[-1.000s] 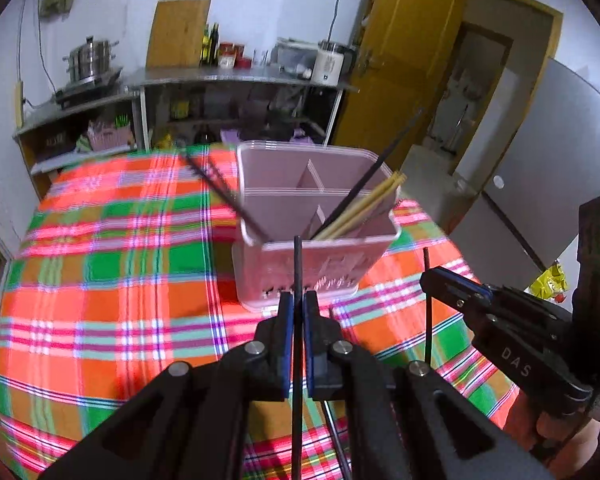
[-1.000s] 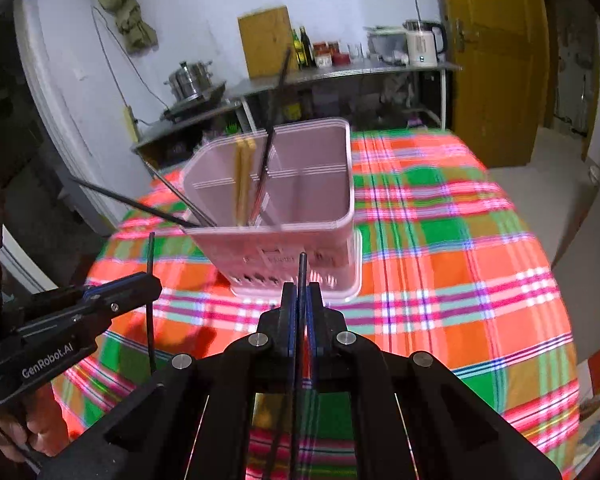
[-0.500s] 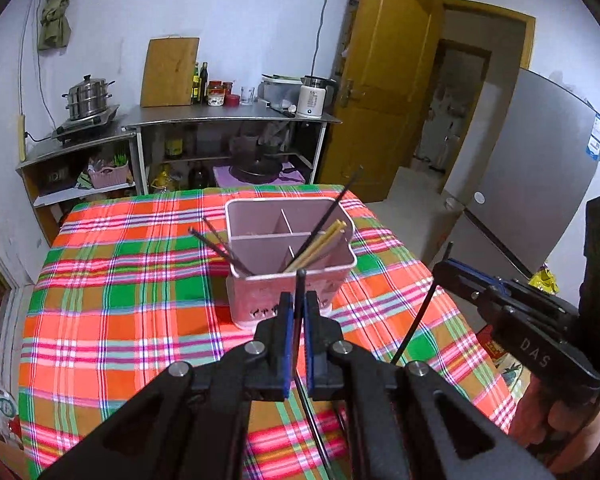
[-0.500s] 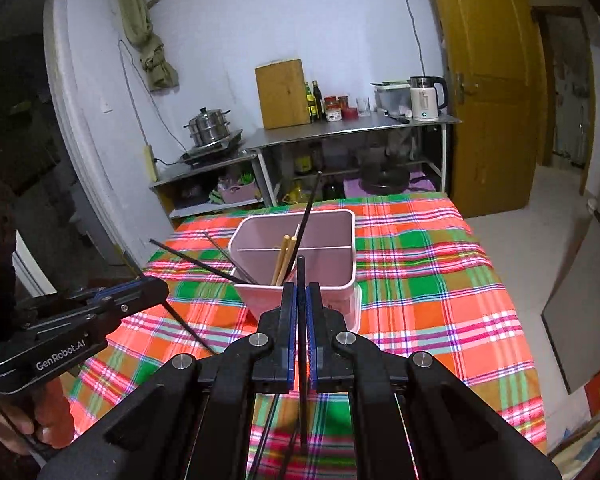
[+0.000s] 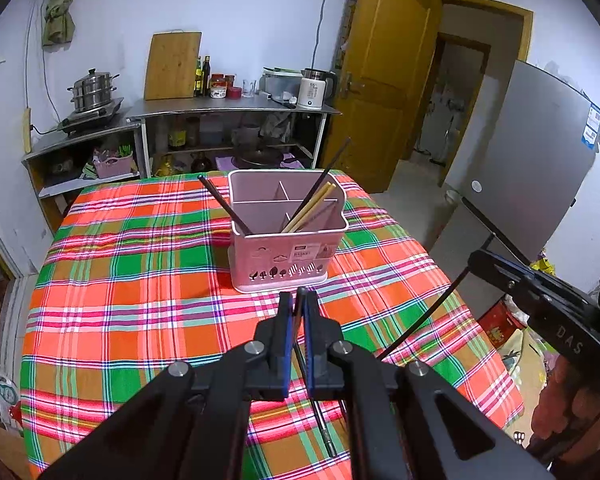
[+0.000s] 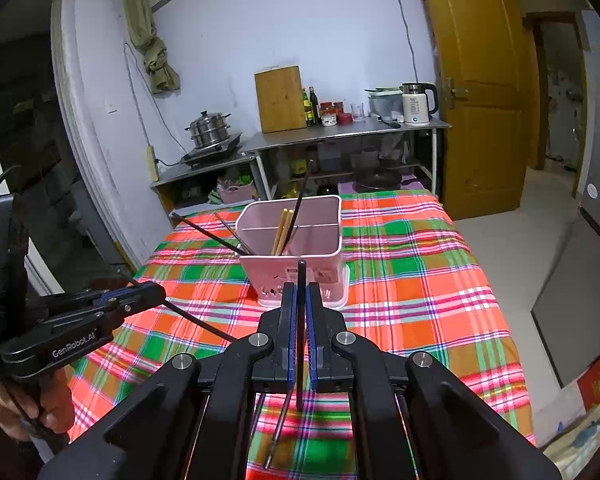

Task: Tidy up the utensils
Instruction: 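Lift both held black chopsticks upright and carry them over the pink basket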

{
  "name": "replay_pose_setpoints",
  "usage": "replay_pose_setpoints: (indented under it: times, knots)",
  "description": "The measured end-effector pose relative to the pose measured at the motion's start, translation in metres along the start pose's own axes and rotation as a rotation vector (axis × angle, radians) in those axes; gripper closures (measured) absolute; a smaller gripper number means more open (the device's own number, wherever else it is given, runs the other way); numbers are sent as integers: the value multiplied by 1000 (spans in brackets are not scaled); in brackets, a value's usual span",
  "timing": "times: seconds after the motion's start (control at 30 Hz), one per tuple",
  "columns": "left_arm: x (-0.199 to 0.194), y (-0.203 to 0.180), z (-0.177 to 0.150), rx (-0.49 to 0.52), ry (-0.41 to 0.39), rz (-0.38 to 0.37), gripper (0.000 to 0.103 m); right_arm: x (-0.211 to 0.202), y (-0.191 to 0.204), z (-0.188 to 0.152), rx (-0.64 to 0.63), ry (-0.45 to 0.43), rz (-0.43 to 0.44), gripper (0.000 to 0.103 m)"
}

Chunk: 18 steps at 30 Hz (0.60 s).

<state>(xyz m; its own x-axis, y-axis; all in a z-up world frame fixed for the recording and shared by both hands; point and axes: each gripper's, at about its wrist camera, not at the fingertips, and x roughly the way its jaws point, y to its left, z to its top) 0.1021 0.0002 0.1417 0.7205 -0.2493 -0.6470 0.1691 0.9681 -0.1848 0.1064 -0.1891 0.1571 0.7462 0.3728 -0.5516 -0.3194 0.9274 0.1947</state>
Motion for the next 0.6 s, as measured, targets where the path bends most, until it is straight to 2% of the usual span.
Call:
replay_pose_setpoints:
  times: [0.27, 0.6]
  knots:
    - [-8, 1, 13, 1, -3, -28, 98, 1, 9, 13, -31, -36, 9, 99]
    - [-8, 11, 36, 4, -12, -22, 98, 10, 9, 34, -14, -93, 28, 99]
